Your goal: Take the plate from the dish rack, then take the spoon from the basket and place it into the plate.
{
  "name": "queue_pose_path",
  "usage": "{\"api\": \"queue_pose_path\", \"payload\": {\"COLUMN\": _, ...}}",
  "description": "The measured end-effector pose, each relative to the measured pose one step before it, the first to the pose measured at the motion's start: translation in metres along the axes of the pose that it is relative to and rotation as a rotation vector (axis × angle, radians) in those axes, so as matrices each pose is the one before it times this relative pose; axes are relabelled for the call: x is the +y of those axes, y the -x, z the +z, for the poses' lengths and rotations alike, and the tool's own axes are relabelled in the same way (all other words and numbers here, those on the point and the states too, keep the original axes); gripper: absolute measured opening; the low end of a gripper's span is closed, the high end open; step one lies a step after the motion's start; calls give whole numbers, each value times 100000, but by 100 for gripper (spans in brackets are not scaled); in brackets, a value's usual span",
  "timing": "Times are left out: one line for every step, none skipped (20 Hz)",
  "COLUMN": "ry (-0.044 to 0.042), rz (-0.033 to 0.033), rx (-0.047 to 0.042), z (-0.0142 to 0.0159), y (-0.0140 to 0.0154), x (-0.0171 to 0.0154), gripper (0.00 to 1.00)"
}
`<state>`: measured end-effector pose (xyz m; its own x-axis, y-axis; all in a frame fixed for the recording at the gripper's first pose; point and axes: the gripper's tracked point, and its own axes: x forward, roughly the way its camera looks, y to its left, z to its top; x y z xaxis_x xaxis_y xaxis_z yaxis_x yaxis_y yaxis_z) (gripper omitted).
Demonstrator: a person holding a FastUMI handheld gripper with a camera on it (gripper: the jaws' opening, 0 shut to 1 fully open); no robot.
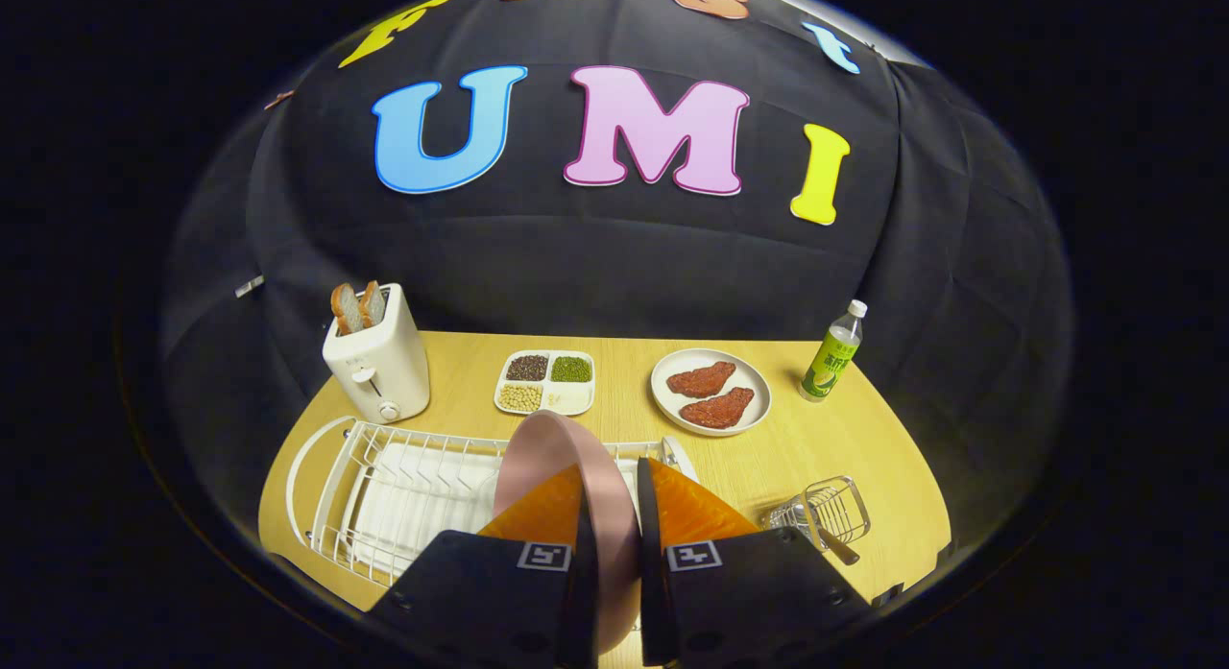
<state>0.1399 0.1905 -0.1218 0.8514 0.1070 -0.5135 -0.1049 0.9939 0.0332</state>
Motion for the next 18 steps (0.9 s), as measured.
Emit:
{"api": "queue_pose_path", "payload": {"ry": -2544, "rz": 1099, "rx": 259, "z": 168, "y": 425, "x": -803, "gripper": 21}}
{"api": "queue_pose_path", "payload": {"ry": -2546, "rz": 1311, "rx": 291, "z": 168, "y": 549, "x": -719, "gripper": 21}}
{"api": "queue_pose_path", "payload": {"ry": -2170, "rz": 1583, "rx": 285, "z": 133, "y": 609, "x": -671, "gripper": 21}}
{"api": "queue_pose_path", "payload": {"ry": -1882, "rz": 1320, "rx": 183, "z": 83, "y": 577, "x": -710, "gripper": 21}}
{"api": "queue_pose_path", "payload": {"ry": -1735, "rz": 1430, "rx": -119, "z": 156, "y": 686, "x": -688, "gripper": 21}}
{"api": "queue_pose_path", "payload": {"ry": -1586, "rz": 1431, "rx": 306, "z": -62, "y": 654, "x": -736, "gripper": 21}}
{"api": "queue_pose_path", "payload": {"ry": -1664, "rz": 1413, "rx": 556, "z": -101, "y": 775, "x": -728, "gripper": 21}}
{"api": "queue_pose_path", "payload": {"ry": -2082, "rz": 1103, "rx": 663, "z": -207, "y": 828, "x": -838, "gripper": 21}}
{"api": "queue_pose_path", "payload": {"ry": -2327, "rz": 1396, "rx": 273, "z": -180, "y": 810, "x": -812, "gripper": 21}}
{"api": "queue_pose_path", "payload": {"ry": -2142, "rz": 959, "rx": 501, "z": -382, "y": 706, "x": -926, "gripper": 21}}
{"api": "queue_pose_path", "payload": {"ry": -1861, "rz": 897, "rx": 443, "z": -373, "y": 762, "x": -1071, "gripper": 21}}
{"api": "queue_pose_path", "payload": {"ry": -898, "rz": 1541, "rx": 1014, "z": -517, "y": 876, "x": -1014, "gripper": 21}}
{"api": "queue_pose_path", "payload": {"ry": -316, "rz": 2132, "rx": 1387, "z": -658, "y": 859, "x": -1006, "gripper": 21}}
{"api": "queue_pose_path", "payload": {"ry": -41, "rz": 2162, "rx": 1164, "z": -689, "y": 823, "x": -1042, "gripper": 21}}
{"api": "queue_pose_path", "payload": {"ry": -149, "rz": 1726, "rx": 700, "z": -742, "y": 931, "x": -1133, "gripper": 21}}
{"api": "queue_pose_path", "payload": {"ry": -315, "rz": 1729, "rx": 1278, "z": -998, "y": 783, "x": -1244, "gripper": 21}}
{"api": "queue_pose_path", "payload": {"ry": -254, "rz": 1790, "rx": 1668, "z": -1028, "y": 408, "x": -1050, "gripper": 21}}
{"api": "queue_pose_path", "payload": {"ry": -525, "rz": 1272, "rx": 2545, "z": -1195, "y": 180, "x": -1149, "gripper": 21}}
